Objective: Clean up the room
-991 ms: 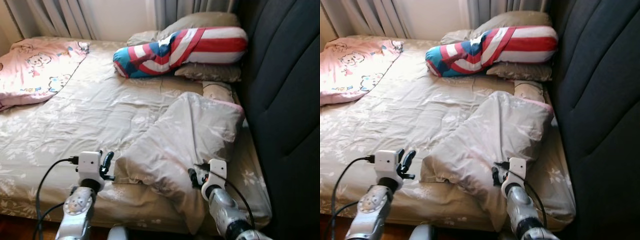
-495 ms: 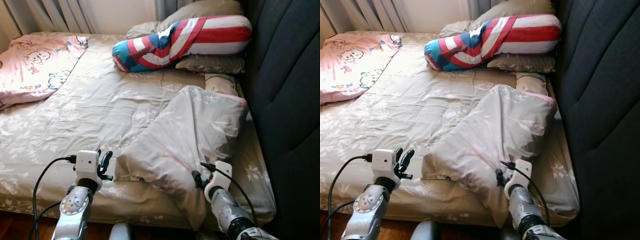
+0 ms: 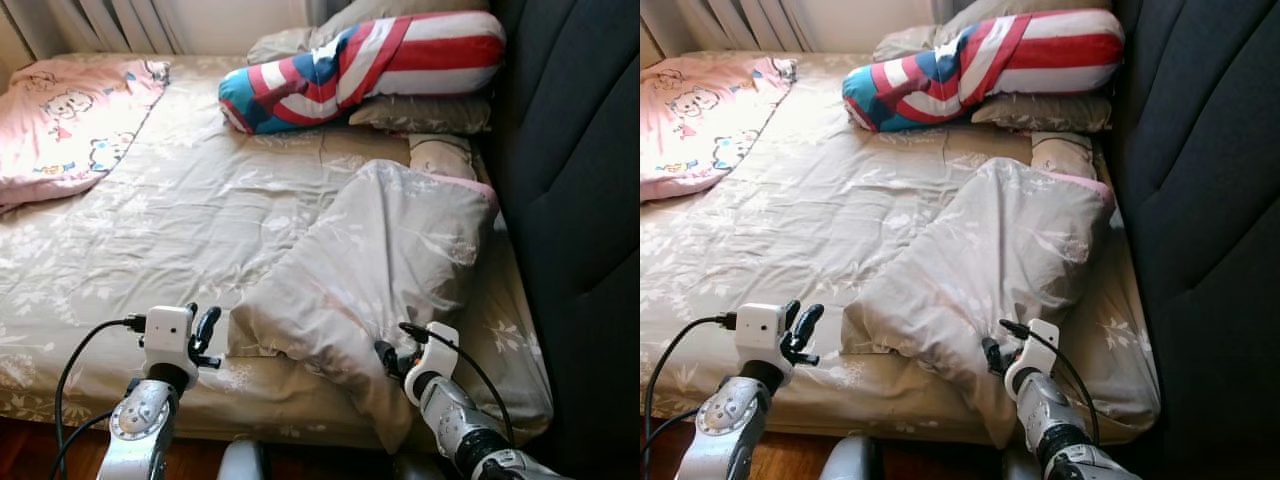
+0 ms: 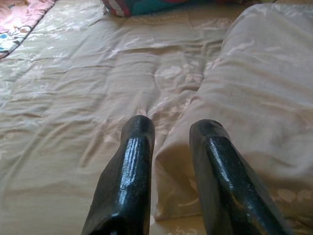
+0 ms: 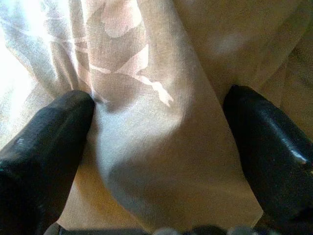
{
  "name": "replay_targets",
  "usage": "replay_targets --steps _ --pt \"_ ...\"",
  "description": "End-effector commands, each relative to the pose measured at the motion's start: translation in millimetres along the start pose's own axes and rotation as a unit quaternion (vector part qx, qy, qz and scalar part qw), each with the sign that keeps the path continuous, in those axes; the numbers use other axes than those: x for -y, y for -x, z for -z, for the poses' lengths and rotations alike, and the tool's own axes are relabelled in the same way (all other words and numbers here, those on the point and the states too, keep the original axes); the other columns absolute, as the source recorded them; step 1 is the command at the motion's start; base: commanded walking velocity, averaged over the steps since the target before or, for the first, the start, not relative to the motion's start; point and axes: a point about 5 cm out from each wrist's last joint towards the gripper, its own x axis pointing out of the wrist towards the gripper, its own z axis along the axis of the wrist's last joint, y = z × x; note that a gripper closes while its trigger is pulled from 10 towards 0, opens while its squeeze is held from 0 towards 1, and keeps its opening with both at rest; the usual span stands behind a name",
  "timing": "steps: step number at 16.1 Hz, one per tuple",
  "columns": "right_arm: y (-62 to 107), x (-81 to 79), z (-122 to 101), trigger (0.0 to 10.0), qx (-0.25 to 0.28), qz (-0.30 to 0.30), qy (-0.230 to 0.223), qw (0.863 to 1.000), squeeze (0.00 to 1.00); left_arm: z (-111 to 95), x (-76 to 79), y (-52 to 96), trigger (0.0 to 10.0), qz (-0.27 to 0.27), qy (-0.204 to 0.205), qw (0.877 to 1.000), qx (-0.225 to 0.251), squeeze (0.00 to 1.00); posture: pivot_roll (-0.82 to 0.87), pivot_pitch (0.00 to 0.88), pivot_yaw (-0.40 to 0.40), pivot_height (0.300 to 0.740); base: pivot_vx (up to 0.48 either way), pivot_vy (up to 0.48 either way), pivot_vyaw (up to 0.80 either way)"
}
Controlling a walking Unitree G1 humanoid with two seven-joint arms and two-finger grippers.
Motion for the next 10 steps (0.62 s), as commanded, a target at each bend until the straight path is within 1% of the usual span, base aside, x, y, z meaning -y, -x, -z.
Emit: replay_targets --steps 1,5,6,8,9,10 --pt "1.0 -4.1 21 10.0 -0.046 -0.007 0.003 0.999 0.0 0 -3.8 5.9 10.0 -0.001 0.0 1.0 -0.006 0.0 0.16 0.224 0.032 0.653 0.0 0.0 0.0" --pt "1.9 -1.8 24 10.0 -0.053 -0.004 0.02 0.998 0.0 -6 -5.0 13.4 10.0 -0.004 -0.002 1.0 -0.005 0.0 0.18 0.246 0.03 0.653 0.0 0.0 0.0" --pt "1.7 -1.8 23 9.7 -0.051 -0.005 0.023 0.998 0.0 -8 -4.6 14.1 10.0 -0.006 -0.002 1.0 -0.004 0.0 0.18 0.249 0.029 0.653 0.0 0.0 0.0" --pt "2.0 -1.6 25 0.5 -0.054 -0.007 0.029 0.998 0.0 -9 -4.2 17.4 10.0 -0.009 -0.001 1.0 -0.005 0.0 0.18 0.256 0.03 0.653 0.0 0.0 0.0" --pt "2.2 -2.4 26 0.0 -0.055 -0.01 0.028 0.998 0.0 -10 -3.7 19.7 10.0 -0.009 -0.001 1.0 -0.007 0.0 0.19 0.262 0.032 0.653 0.0 0.0 0.0" --pt "2.2 -3.0 27 0.0 -0.054 -0.012 0.026 0.998 0.0 -10 -3.7 21.2 10.0 -0.009 -0.002 1.0 -0.008 0.0 0.19 0.265 0.033 0.653 0.0 0.0 0.0"
